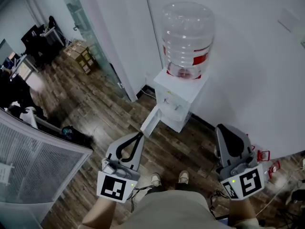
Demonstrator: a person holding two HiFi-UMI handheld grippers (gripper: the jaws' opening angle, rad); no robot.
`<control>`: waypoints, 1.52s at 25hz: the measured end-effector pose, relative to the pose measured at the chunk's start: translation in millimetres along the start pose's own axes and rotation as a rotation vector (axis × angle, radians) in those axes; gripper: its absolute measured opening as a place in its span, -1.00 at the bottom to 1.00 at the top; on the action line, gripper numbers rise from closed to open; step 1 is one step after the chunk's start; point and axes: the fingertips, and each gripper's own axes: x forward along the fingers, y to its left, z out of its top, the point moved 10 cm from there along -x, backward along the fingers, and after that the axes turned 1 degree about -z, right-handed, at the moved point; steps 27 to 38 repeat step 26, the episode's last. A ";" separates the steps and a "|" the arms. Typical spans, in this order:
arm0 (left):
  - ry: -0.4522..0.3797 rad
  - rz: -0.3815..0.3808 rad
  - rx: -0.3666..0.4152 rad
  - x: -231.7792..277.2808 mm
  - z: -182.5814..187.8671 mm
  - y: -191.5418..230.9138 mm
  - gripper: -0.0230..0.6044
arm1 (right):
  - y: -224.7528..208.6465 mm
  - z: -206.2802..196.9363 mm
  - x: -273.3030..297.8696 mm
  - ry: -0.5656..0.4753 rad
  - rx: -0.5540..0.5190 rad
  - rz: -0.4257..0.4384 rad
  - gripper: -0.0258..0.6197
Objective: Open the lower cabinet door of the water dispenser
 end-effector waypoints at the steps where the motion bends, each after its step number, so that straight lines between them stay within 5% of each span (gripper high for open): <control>1: -0.003 -0.010 -0.005 2.1 2.3 -2.3 -0.91 | -0.1 1.8 -3.0 -0.005 0.002 -0.002 -0.90; 10: -0.043 -0.033 -0.050 19.0 23.2 -5.0 -0.91 | 2.6 3.6 -6.8 0.020 -0.080 -0.004 -0.90; 38: -0.079 -0.011 -0.087 26.4 29.2 -0.8 -0.91 | -9.5 11.0 -4.9 0.006 -0.067 -0.001 -0.90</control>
